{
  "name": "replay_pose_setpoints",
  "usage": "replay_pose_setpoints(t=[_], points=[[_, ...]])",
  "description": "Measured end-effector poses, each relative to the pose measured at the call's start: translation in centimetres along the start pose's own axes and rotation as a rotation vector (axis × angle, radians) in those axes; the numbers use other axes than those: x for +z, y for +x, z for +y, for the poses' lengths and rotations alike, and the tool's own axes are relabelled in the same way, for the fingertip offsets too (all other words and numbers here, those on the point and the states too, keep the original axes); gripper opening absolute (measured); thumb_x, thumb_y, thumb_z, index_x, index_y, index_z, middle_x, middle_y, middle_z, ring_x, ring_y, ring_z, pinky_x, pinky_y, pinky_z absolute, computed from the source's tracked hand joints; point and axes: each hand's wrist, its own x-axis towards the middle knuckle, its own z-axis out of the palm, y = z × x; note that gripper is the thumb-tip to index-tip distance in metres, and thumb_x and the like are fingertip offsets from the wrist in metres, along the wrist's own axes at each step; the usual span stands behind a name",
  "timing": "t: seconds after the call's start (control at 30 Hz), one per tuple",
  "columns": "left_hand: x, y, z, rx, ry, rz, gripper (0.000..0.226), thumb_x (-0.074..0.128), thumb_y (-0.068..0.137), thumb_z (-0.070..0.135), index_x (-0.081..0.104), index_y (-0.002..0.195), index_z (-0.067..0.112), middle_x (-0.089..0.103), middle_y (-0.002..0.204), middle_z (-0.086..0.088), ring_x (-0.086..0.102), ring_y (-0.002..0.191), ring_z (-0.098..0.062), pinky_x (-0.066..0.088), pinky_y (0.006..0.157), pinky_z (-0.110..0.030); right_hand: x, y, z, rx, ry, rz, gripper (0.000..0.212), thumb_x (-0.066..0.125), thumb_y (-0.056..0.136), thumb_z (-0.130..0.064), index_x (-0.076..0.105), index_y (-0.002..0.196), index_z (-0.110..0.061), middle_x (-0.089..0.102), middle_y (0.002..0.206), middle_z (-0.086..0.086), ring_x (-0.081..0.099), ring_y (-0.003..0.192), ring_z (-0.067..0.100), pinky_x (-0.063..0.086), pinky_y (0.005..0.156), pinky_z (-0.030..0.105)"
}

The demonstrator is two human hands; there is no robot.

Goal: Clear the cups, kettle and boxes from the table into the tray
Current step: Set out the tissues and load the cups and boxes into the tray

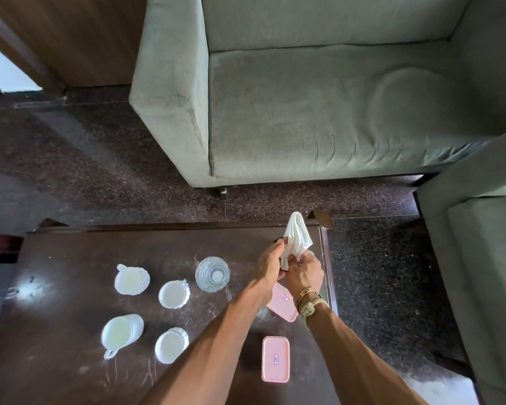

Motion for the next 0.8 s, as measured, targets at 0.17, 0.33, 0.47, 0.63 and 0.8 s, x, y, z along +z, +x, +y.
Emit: replay_pose_setpoints(t=[0.17,0.33,0.47,0.63,0.8], points=[[0.1,0.4,-0.6,0.013,0.113,0.064,0.040,0.055,0.094,0.048,0.070,0.114,0.017,0.069,0.116,-0.016,0.065,0.108,-0.035,0.052,0.093,-0.047,-0.3,0.5,0.6,0.037,-0.108,0.008,0.010,0.066,0.088,-0.019,0.069,0.078,-0.016,0.073,0.082,0.011,0.068,0.084,0.035,0.040,0.066,0.026],[-0.3,0.0,0.1,0.031,0.224,0.081,0.080,0.040,0.067,0.092,0.076,0.092,0.026,0.076,0.092,-0.004,0.072,0.087,-0.024,0.061,0.079,-0.039,-0.1,0.1,0.8,-0.091,-0.309,-0.033,0.013,0.067,0.078,-0.024,0.060,0.073,-0.013,0.071,0.084,0.013,0.066,0.080,0.036,0.052,0.064,0.035],[-0.4,-1.0,1.1,0.100,0.248,0.143,0.057,0.051,0.070,0.086,0.072,0.063,0.034,0.070,0.072,0.002,0.067,0.068,-0.016,0.059,0.062,-0.030,-0.8,-0.8,0.4,-0.204,-0.180,0.016,0.027,0.068,0.067,-0.042,0.062,0.076,-0.017,0.067,0.078,0.004,0.065,0.075,0.029,0.056,0.068,0.042],[-0.7,-1.4,1.7,0.225,0.341,0.107,0.014,0.068,0.085,0.049,0.076,0.080,0.039,0.076,0.082,0.007,0.072,0.085,-0.019,0.059,0.085,-0.045,-2.2,-1.3,-0.2,-0.376,-0.011,0.080,0.017,0.061,0.081,-0.051,0.063,0.084,-0.034,0.065,0.068,-0.011,0.060,0.063,0.009,0.051,0.059,0.032],[-0.9,-1.3,1.6,0.297,0.567,0.136,0.034,0.068,0.087,0.040,0.071,0.118,0.026,0.077,0.101,0.001,0.071,0.093,-0.020,0.058,0.085,-0.040,-2.2,-0.3,0.2,-0.336,-0.114,0.033,0.031,0.049,0.100,-0.035,0.068,0.080,-0.020,0.068,0.075,0.004,0.060,0.071,0.026,0.044,0.062,0.035]])
